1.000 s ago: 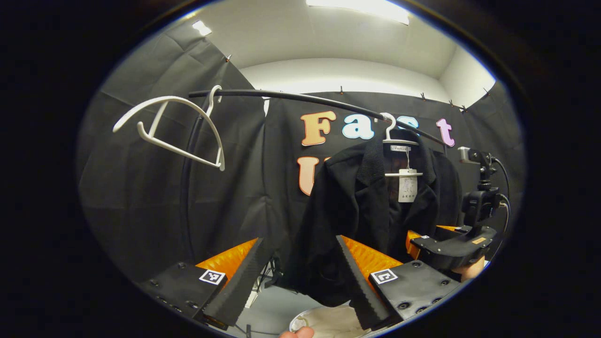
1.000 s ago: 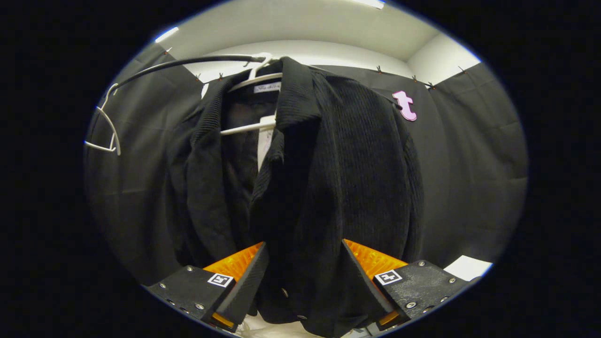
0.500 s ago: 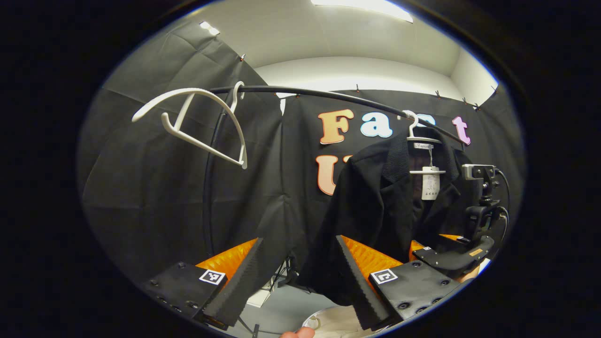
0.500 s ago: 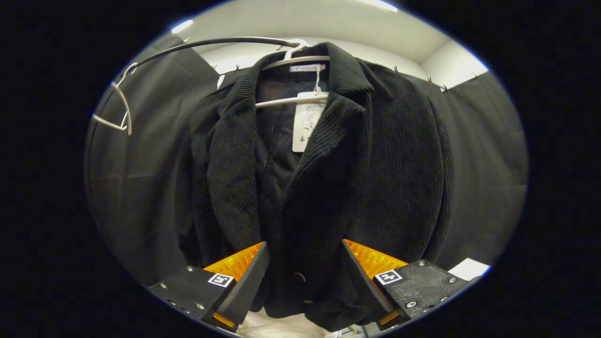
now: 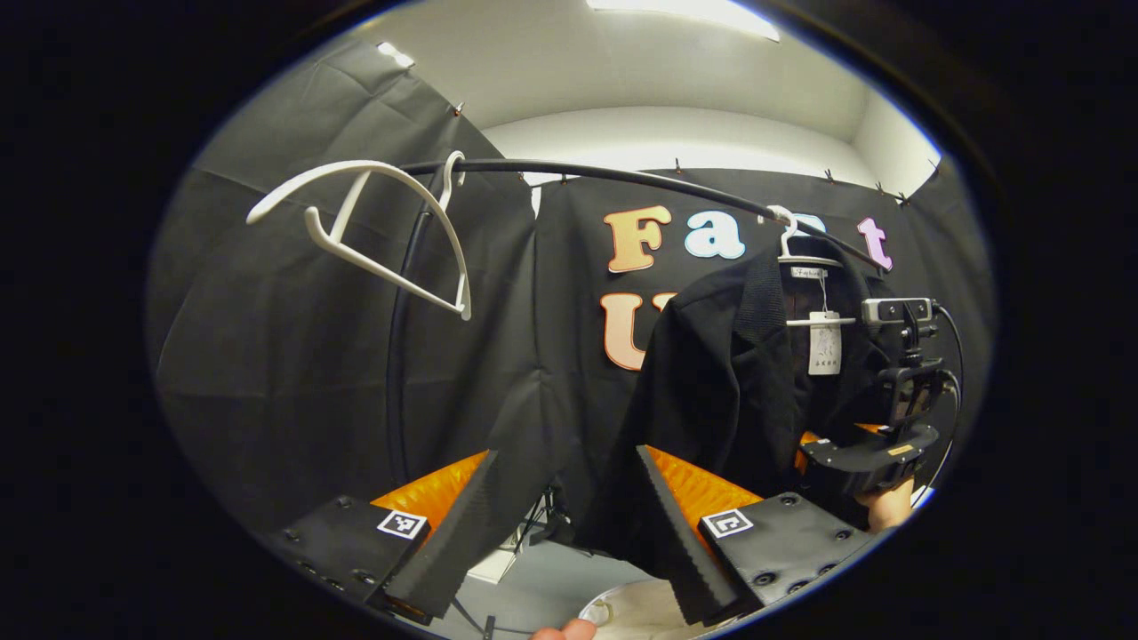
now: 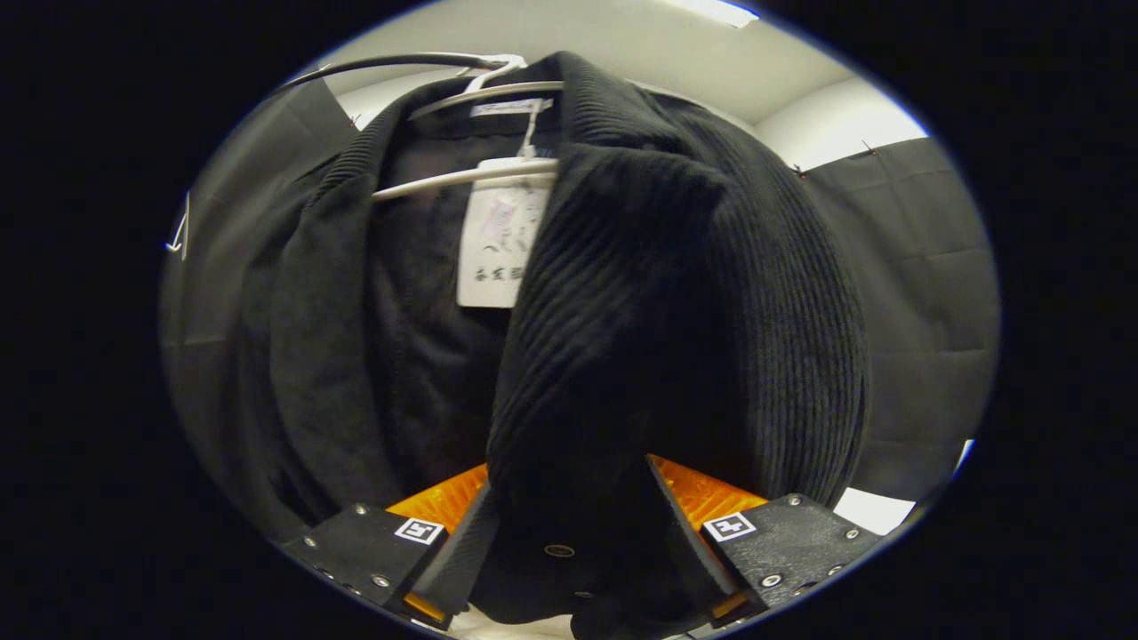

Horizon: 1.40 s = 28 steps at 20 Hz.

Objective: Grasp the clothes on the hanger with both hands and then place them into the laundry hamper below.

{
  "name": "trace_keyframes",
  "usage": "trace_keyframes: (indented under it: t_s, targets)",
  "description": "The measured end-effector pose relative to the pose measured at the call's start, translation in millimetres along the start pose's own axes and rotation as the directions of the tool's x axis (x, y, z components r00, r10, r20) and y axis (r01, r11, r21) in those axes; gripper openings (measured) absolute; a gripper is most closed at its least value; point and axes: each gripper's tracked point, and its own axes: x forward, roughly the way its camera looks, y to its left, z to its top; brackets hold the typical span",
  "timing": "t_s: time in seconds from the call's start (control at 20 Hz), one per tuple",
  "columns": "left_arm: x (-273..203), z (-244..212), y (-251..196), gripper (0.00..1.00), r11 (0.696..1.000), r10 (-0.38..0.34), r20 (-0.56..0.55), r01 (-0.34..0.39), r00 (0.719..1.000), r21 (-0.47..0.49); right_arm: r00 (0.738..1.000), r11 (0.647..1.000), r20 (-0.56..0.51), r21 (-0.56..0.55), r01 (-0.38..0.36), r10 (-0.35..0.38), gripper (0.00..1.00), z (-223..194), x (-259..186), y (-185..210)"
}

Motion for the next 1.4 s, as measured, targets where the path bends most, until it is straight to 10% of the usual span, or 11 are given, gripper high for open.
trace_keyframes:
  t_s: [0.1, 0.35, 0.5, 0.9, 1.4]
  targets:
    - [0, -3, -1, 0.97, 1.0, -0.001, -0.006, 0.001, 1.0, -0.002, 1.0, 1.0, 0.009, 0.0, 0.011, -0.011, 0.84, 0, -6, -13]
    - [8, -7, -22, 0.93, 0.998, -0.062, -0.011, 0.062, 0.998, 0.004, 0.999, 0.998, 0.022, -0.049, 0.025, -0.024, 0.3, 0, -16, -46]
    - [13, -12, -58, 0.96, 0.988, -0.156, -0.016, 0.156, 0.988, -0.016, 0.993, 0.993, 0.008, 0.038, -0.116, 0.115, 0.07, 3, -29, -38]
    - [44, -47, -204, 0.96, 0.889, -0.457, -0.074, 0.451, 0.886, -0.084, 0.971, 0.974, 0.076, -0.045, -0.222, 0.225, 0.0, 49, -99, -66]
    - [125, -79, -272, 0.93, 0.929, -0.365, -0.092, 0.356, 0.926, -0.103, 0.964, 0.971, 0.114, -0.032, -0.239, 0.241, 0.02, 79, -117, -85]
